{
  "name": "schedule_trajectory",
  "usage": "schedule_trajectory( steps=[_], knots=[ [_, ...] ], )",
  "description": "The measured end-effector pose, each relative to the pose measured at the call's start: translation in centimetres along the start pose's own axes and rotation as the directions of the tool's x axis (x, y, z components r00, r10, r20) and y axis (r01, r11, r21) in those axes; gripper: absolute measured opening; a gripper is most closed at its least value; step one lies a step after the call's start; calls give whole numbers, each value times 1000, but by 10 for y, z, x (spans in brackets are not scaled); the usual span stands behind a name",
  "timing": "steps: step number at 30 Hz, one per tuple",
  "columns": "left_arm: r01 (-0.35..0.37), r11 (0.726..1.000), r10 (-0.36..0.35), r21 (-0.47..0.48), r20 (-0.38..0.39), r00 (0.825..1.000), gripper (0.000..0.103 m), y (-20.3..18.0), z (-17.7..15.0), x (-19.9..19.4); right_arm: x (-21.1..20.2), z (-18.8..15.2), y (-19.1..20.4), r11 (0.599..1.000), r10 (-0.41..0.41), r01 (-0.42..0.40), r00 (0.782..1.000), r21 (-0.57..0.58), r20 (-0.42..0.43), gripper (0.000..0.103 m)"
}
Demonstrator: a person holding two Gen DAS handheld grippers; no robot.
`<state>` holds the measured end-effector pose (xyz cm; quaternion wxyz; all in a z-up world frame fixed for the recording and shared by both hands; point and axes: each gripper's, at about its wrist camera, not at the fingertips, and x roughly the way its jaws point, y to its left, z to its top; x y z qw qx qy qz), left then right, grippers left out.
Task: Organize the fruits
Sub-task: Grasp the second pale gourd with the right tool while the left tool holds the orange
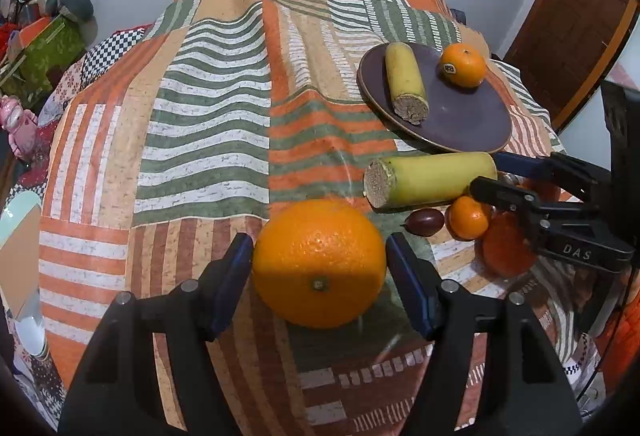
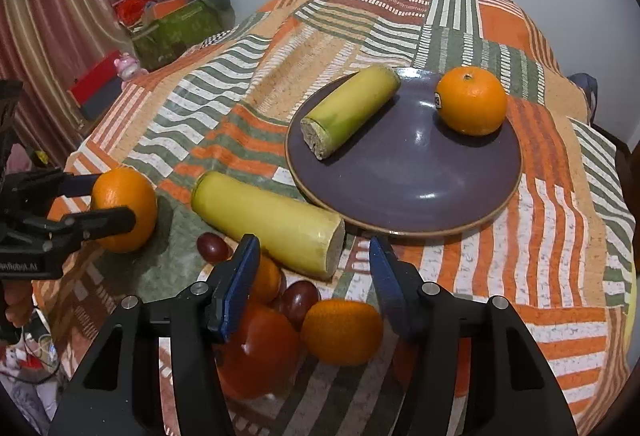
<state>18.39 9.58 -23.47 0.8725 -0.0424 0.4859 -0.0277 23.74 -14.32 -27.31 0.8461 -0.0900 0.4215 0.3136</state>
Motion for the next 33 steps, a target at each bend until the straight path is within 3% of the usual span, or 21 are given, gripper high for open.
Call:
schedule_trajectory(
  steps=[3, 19, 27, 33],
  knots=[
    [-15, 1000, 15, 7, 6, 1000, 68, -3, 0, 5, 3, 2, 3, 999, 42, -42, 999, 0, -19, 45],
    [38, 999, -37, -34, 23, 999, 69, 5, 6, 17, -7, 8, 32, 993, 94, -93, 996, -77, 5, 46],
    [-10, 1000, 11, 17, -40, 999, 71, -5, 14, 33, -5, 9, 22, 993, 93, -92, 996, -71, 0, 47],
    [-13, 1000, 14, 12, -76, 997, 71, -3, 16, 37, 3, 26, 30, 983, 85, -85, 996, -161, -7, 50]
  ],
)
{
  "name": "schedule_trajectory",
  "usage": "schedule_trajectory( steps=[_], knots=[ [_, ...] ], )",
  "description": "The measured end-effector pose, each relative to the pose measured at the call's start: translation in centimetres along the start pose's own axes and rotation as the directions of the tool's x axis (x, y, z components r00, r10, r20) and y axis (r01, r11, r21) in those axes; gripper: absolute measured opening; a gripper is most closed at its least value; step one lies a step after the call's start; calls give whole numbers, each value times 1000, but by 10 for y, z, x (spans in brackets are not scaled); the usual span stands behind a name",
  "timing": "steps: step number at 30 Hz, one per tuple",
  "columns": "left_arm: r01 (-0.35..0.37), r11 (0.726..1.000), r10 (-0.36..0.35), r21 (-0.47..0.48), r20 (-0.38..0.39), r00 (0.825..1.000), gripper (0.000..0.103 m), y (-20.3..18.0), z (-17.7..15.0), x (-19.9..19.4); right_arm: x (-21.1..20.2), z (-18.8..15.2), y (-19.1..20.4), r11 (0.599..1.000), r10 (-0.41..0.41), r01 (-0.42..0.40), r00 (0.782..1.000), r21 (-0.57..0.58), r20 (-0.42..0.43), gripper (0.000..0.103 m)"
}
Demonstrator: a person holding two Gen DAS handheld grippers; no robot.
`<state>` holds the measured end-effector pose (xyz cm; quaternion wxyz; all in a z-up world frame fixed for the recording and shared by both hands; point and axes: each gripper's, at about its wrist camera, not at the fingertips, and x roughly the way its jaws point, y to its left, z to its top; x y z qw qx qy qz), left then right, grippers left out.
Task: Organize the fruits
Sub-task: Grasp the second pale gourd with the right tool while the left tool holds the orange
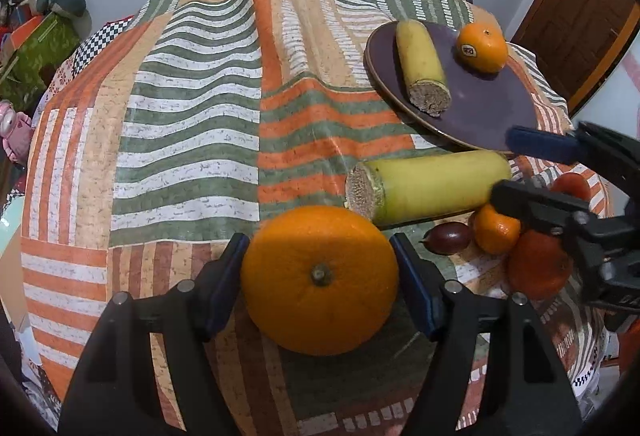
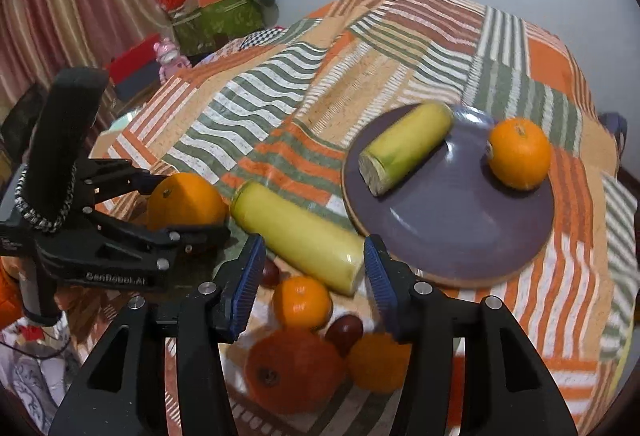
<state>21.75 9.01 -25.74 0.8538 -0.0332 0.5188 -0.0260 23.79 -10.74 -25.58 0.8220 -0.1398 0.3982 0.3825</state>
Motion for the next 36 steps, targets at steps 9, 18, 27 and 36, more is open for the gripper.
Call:
schedule_trajectory(
  steps=[9, 18, 27, 36],
  knots=[
    [23, 999, -22, -31, 19, 1000, 70, 12, -12, -15, 35, 18, 17, 988, 48, -60, 995, -144, -85, 57],
    [54, 996, -52, -68, 28, 998, 70, 22, -25, -28, 56, 21, 31, 966, 5, -46, 987, -254, -162, 64],
    [51, 996, -47, -80, 48, 998, 70, 23, -31, -34, 69, 25, 39, 943, -33, -43, 975, -330, -220, 58],
    [54, 993, -49, -101, 55, 997, 70, 25, -33, -38, 57, 30, 36, 959, -51, -2, 983, -284, -178, 40]
  ],
)
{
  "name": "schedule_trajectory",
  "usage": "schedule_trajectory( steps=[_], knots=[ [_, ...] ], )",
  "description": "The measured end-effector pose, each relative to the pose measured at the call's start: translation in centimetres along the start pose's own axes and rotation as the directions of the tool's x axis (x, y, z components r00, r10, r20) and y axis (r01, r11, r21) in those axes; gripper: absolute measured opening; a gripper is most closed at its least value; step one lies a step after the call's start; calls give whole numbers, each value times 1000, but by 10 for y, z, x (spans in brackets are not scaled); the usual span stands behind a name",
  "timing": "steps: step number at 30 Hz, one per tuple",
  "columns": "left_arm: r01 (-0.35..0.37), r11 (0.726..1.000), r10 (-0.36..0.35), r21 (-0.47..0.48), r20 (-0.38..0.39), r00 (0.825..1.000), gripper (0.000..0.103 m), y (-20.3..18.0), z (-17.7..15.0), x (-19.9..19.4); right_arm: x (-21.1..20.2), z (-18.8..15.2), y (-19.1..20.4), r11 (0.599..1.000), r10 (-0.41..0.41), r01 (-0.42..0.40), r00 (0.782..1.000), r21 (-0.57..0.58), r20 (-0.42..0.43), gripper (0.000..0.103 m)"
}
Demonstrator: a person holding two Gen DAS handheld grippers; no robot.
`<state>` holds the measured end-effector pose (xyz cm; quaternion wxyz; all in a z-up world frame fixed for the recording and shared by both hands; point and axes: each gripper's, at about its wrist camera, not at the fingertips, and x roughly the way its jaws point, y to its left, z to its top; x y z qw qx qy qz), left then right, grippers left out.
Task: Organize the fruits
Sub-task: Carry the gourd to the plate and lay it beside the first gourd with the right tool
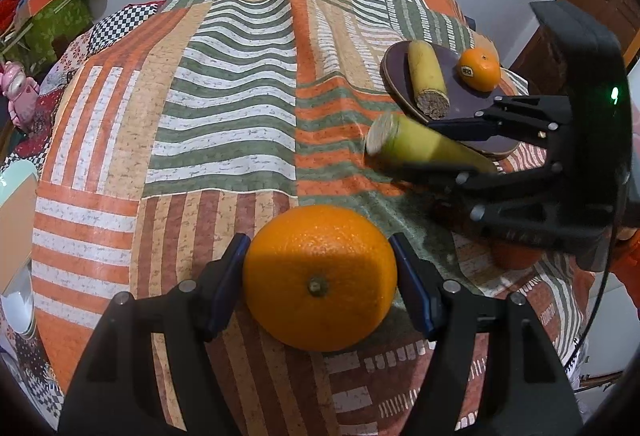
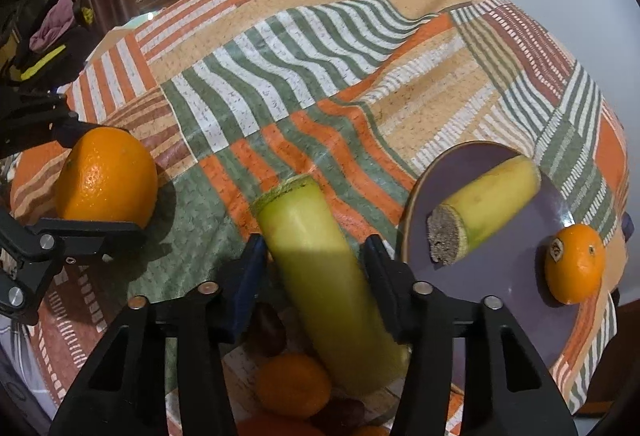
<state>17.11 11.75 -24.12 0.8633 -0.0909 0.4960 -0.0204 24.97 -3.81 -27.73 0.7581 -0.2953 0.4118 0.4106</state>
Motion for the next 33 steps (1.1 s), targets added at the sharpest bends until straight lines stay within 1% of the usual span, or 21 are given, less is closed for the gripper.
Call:
schedule_trajectory(
  steps=[1, 5, 10, 14, 17, 22, 26, 30, 33],
  knots=[
    [0, 1000, 0, 0, 2, 1000, 70, 0, 0, 0, -3, 1, -4, 1000, 6, -6, 1000, 18, 1, 39],
    [-2, 1000, 2, 5, 6, 1000, 70, -1, -1, -1, 3, 3, -13, 998, 37, -35, 999, 56, -35, 38],
    [3, 1000, -3, -3, 7, 1000, 70, 1, 1, 0, 12, 9, -8, 1000, 23, -22, 998, 13, -54, 38],
    [3, 1000, -3, -12, 12, 1000, 70, 2, 2, 0, 25, 13, -11, 999, 41, -39, 996, 24, -77, 40],
    [4, 1000, -4, -12, 14, 1000, 70, 2, 4, 0, 27, 14, -8, 1000, 25, -24, 997, 10, -73, 39],
    [-5, 1000, 5, -14, 28, 1000, 69, 0, 10, -1, 12, 9, -10, 999, 4, -4, 1000, 43, -18, 36],
    [-18, 1000, 18, -5, 53, 998, 69, -7, 19, -6, -17, 5, -18, 994, 5, -12, 998, 108, 63, 35],
    [-27, 1000, 26, 11, 80, 996, 69, -17, 28, -13, -52, -3, -23, 992, -20, 2, 991, 128, 135, 33],
    [-26, 999, 22, 31, 105, 994, 70, -29, 38, -19, -72, -10, -31, 987, -39, 11, 984, 163, 172, 32]
  ],
)
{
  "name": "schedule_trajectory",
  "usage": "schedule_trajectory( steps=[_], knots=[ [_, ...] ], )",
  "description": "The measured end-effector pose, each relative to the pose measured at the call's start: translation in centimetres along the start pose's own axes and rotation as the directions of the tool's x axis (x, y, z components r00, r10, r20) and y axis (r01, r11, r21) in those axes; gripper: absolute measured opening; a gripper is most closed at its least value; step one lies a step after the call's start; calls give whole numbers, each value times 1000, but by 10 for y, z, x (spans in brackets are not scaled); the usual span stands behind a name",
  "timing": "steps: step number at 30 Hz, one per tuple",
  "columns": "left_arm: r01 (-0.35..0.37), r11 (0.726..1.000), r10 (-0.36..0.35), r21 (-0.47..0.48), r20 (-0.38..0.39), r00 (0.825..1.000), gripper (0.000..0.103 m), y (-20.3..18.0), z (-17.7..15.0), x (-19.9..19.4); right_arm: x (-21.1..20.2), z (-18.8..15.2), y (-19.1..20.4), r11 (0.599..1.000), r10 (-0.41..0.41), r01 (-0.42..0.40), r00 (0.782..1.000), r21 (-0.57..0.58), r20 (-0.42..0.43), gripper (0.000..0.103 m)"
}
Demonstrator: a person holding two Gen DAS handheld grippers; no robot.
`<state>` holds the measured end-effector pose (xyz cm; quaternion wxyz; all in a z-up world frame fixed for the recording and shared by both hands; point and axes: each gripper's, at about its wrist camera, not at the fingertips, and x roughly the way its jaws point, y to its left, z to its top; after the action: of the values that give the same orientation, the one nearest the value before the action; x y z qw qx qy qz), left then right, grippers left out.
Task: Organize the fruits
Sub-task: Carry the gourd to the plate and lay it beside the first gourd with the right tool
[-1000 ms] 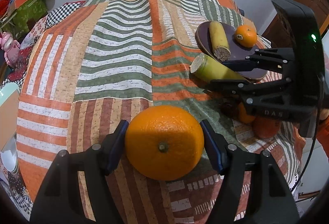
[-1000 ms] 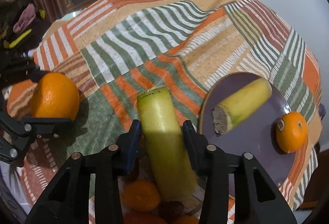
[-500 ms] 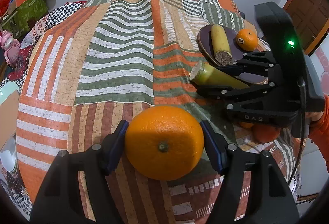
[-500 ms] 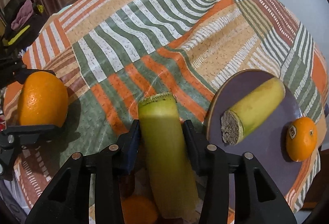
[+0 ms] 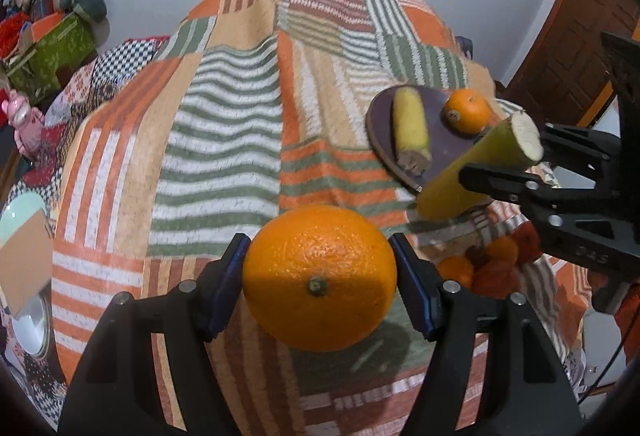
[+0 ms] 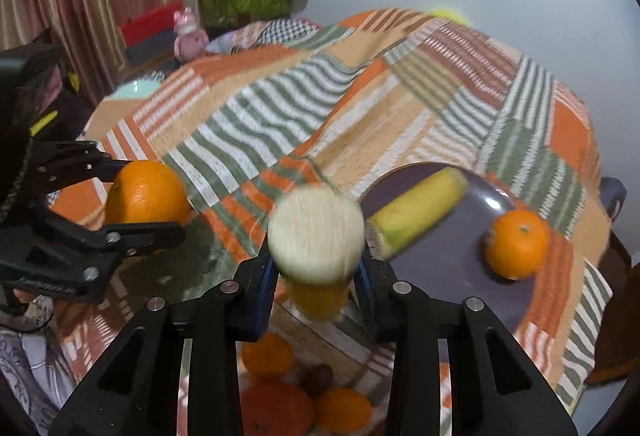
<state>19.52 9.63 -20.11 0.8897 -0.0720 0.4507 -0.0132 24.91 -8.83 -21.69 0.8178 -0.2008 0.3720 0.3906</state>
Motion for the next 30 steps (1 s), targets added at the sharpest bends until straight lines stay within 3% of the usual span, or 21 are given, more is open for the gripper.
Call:
schedule_trajectory(
  steps=[12, 22, 30],
  knots=[
    [52, 997, -54, 57, 40, 998, 70, -51, 33, 1, -45, -15, -44, 991, -53, 45, 997, 127, 63, 32],
    [89, 991, -88, 100, -18, 996, 69, -83, 50, 41, -35, -32, -68, 984, -48, 44, 999, 173, 22, 32],
    [92, 991, -88, 100, -45, 995, 70, -90, 55, 69, -20, -34, -88, 975, 10, -13, 1000, 223, 16, 32]
  ],
)
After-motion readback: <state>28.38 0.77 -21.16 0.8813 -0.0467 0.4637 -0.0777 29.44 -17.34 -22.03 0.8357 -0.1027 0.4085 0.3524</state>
